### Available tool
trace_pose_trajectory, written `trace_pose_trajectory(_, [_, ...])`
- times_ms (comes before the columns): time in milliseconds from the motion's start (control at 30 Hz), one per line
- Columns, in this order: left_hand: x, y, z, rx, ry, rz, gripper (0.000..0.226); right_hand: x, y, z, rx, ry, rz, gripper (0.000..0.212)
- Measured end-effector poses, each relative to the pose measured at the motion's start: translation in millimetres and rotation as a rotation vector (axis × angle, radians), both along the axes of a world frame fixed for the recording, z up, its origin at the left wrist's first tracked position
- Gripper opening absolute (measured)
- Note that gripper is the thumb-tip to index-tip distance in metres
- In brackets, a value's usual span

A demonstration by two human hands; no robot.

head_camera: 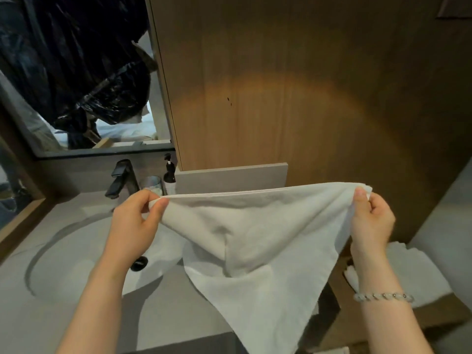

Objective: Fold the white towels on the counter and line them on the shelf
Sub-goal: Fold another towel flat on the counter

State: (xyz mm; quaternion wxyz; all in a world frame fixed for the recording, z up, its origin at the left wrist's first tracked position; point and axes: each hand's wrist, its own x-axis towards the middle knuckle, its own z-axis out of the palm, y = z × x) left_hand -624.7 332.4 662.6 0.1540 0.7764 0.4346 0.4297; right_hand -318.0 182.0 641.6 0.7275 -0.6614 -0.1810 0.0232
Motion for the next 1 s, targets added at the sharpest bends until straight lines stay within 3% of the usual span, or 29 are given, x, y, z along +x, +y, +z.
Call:
trace_pose_trajectory(233, [-13.7, -60.5, 13.7, 0.012, -0.067, 0.004, 0.024, -8.6, -54.8, 4.9, 0.038, -0.103, -0.023, 0.038])
trace_pose_trajectory(633, [1.5, -139.0, 2.7, -0.137, -0.082, 0.076, 0.025, 18.2, -110.6, -7.3, 0.042, -0.059, 0.109, 0.041])
trace_pose_trajectory(1000, [16.7, -112.7, -17.8, -0.303, -0.188, 0.134, 0.023, 32.4, -74.9, -34.1, -0.062, 0.025, 0.200, 0.040])
